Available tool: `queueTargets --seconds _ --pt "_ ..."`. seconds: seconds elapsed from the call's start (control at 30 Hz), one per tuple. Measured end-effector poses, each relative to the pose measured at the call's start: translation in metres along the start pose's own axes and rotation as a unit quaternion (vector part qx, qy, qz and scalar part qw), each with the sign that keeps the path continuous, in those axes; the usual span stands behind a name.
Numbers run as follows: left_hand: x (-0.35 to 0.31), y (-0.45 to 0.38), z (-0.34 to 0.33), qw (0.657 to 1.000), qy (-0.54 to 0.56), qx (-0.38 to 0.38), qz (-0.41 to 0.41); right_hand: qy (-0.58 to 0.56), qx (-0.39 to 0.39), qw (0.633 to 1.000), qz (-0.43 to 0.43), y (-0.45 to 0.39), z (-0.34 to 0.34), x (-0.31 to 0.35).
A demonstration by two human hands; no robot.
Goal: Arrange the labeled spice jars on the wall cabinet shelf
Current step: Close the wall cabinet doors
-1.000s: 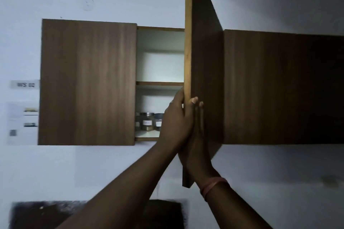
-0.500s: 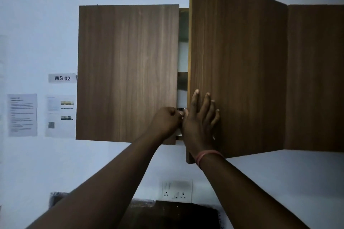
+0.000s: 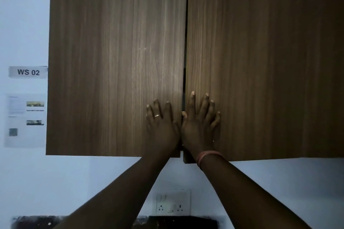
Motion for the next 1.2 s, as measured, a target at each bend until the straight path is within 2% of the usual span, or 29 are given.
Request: queueTargets --seconds 0.17,0.3,0.53,0.73,0.83,1.07,1.2 --pt "0.003 -0.019 -0.013 0.998 0.024 -0.005 -0.06 -0.034 0.0 0.999 0.009 -0.009 -0.026 -0.008" --pt "0.011 -0.029 -0.028 0.997 -0.01 -0.021 -0.08 -0.047 -0.015 0.998 0.042 -0.01 -0.05 -0.022" --pt "0.013 -0.036 -0.055 0.995 -0.06 -0.053 -0.066 -0.036 -0.049 0.998 0.032 -0.009 -0.069 -0.021" --pt "0.009 -0.034 -0.057 0.992 -0.1 -0.058 -0.046 -0.025 -0.034 0.998 0.039 -0.01 -0.069 -0.021" --pt "0.001 -0.032 -0.049 0.99 -0.129 -0.032 -0.039 -0.028 0.004 0.998 0.052 -0.009 -0.064 -0.025" --pt "-0.02 -0.04 -0.013 0.974 -0.192 0.124 0.0 -0.035 0.1 0.991 0.078 -0.006 -0.029 -0.02" --pt "-0.04 -0.04 0.011 0.963 -0.233 0.132 -0.021 -0.061 0.103 0.988 0.1 -0.008 -0.004 -0.023"
Point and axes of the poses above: each hand's wrist, its own y-axis away from the middle knuckle, its own z-axis out of the back of the hand, x = y × z, the point moved 3 cm from there along -y, towards the middle knuckle, and after that the axes turned 8 degrees about y, right-handed, at the moved point
